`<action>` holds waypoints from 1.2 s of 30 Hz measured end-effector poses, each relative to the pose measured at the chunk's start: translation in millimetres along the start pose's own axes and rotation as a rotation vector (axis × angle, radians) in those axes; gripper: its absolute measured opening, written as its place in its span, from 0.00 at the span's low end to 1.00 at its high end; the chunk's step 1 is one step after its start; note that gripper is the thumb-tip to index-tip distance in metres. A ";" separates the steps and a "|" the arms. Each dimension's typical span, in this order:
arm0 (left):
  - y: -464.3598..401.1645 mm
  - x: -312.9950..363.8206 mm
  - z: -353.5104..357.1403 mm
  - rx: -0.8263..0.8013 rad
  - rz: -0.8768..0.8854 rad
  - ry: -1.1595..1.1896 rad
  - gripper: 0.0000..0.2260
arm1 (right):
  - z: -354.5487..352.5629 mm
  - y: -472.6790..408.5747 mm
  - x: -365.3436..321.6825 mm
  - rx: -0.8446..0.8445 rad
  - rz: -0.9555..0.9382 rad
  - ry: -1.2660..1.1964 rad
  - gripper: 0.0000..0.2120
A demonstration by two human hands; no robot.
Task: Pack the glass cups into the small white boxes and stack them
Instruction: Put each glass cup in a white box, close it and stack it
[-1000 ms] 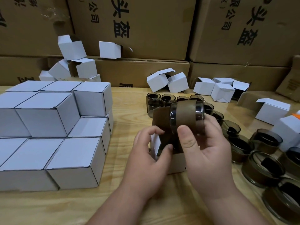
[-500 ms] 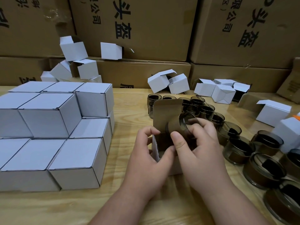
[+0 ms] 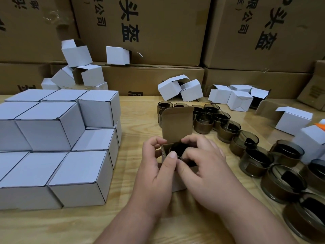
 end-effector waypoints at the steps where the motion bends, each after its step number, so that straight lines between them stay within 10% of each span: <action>1: -0.1 0.0 -0.1 0.002 0.002 -0.005 0.14 | 0.2 0.1 0.1 -0.007 0.000 0.014 0.24; 11: -1.3 -1.4 -0.2 0.003 0.011 -0.018 0.14 | -3.3 0.9 -6.9 0.008 -0.055 0.071 0.18; 20: 1.1 2.4 0.7 0.005 0.007 -0.058 0.16 | -28.4 5.4 30.8 0.524 0.320 -0.613 0.11; 36: -1.6 5.4 0.6 0.044 -0.078 -0.102 0.28 | 18.0 -4.4 25.2 0.072 0.349 -0.957 0.30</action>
Point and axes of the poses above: each hand's wrist, its own y-axis away from the middle knuckle, its own z-axis out of the palm, x = y × z, the point moved 6 cm from there along -y, towards the middle knuckle, and after that the axes turned 3 degrees about z, right-handed, at the moved point
